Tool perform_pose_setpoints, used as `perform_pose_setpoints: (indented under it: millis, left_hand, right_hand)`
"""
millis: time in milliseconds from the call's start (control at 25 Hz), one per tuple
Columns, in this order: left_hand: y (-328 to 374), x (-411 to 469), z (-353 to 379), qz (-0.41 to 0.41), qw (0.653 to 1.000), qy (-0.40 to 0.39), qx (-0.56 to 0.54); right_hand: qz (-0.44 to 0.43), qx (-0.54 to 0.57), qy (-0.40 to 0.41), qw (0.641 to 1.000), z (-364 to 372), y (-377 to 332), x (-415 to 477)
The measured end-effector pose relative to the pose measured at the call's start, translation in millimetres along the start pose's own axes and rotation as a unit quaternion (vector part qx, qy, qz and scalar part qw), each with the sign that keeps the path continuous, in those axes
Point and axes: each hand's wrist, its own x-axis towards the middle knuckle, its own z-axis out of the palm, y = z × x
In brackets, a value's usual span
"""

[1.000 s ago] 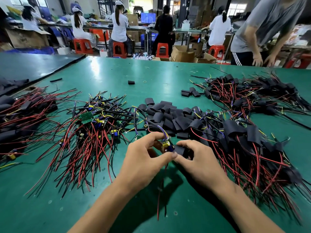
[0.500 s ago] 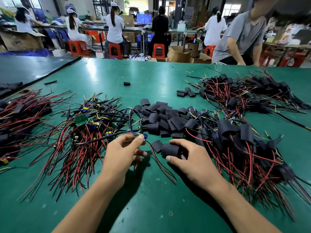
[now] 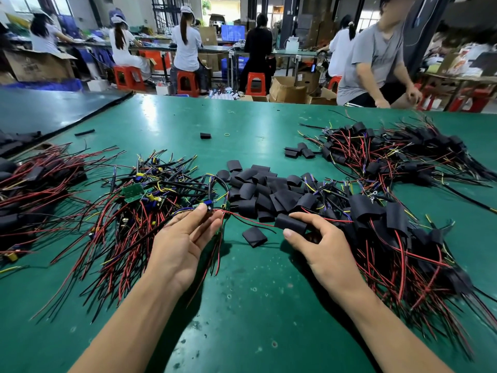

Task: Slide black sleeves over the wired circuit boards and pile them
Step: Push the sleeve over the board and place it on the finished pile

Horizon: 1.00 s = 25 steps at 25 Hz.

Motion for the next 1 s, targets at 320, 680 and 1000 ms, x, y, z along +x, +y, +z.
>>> perform_pose_setpoints:
  millis: [320, 680, 1000]
  left_hand:
    - [8.6, 5.1, -5.3, -0.009, 1.0, 0.013, -0.027]
    - [12.0, 2.4, -2.1, -0.013, 0.998, 0.024, -0.048]
    - [13.3, 0.8, -0.9, -0.018, 0.999, 0.021, -0.042]
  right_hand:
    - [-0.004, -0.006, 0.008, 1.0, -1.5, 2.3, 0.3]
    - [-0.009, 0.033, -0.008, 0.999, -1.9, -0.1, -1.5]
    - [-0.038, 0.045, -0.012, 0.998, -0.3, -3.3, -3.4]
